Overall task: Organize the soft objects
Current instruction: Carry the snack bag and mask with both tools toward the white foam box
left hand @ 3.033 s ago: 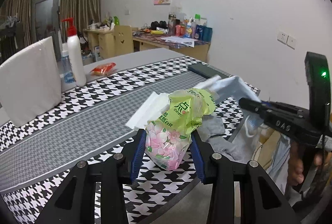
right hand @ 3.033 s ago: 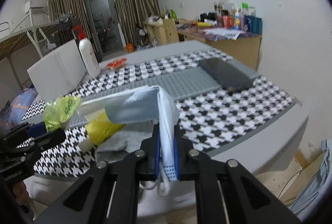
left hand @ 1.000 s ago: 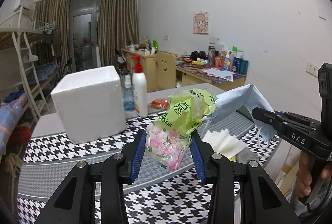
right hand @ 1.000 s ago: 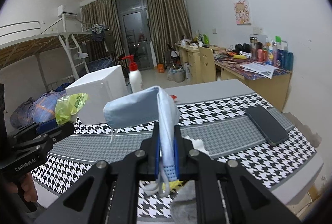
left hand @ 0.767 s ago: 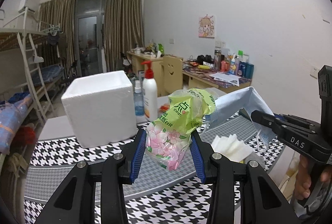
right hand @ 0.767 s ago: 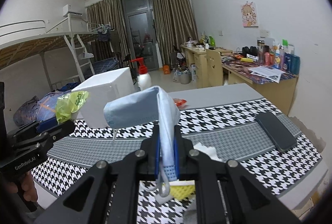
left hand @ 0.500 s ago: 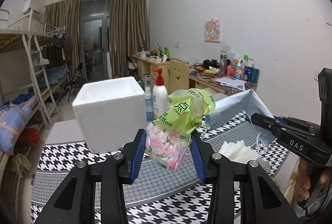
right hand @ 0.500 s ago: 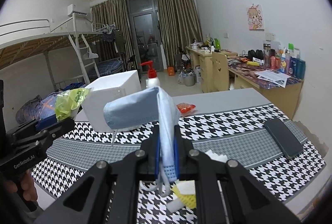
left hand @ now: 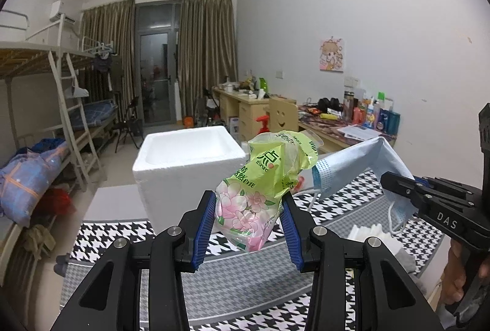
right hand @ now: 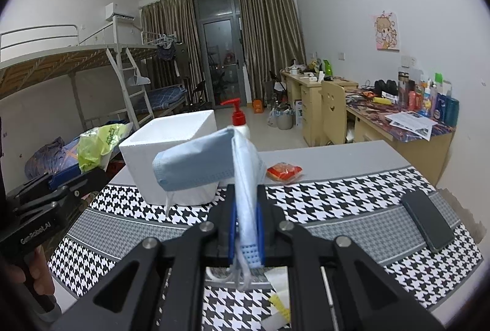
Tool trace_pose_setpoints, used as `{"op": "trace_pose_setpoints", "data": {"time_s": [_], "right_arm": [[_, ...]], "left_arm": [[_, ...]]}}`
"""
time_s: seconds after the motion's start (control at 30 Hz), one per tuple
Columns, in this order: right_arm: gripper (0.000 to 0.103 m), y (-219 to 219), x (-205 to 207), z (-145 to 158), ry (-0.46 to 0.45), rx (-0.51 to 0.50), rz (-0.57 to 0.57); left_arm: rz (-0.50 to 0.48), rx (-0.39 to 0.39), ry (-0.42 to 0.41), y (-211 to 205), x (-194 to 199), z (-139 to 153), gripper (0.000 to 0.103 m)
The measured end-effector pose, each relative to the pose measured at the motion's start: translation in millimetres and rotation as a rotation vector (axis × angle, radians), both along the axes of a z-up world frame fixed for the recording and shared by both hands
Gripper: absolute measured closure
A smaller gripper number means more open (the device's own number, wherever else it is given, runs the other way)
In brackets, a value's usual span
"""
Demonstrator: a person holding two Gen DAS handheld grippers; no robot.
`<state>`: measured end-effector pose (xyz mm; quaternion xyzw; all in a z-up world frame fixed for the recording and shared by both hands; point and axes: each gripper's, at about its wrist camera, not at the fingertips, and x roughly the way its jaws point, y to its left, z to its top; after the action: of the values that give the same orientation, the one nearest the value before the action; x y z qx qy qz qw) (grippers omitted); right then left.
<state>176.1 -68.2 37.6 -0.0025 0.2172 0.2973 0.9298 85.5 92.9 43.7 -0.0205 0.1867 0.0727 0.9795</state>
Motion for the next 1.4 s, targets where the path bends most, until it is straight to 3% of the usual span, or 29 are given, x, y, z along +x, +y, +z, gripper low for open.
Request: {"op": "trace_pose_setpoints", "data": {"time_s": [0.83, 1.4], "right_arm": [[0.089, 52.5, 28.2, 31.9, -0.008, -0.037, 0.021], [0.089, 80.7, 53.1, 47.1, -0.007, -0.083, 0.007]], "left_arm": [[0.108, 0.042, -0.022, 42.7, 34.5, 27.2, 0.059], [0.146, 0.008, 0.016, 76.8, 77.8, 35.3, 0.059]]}}
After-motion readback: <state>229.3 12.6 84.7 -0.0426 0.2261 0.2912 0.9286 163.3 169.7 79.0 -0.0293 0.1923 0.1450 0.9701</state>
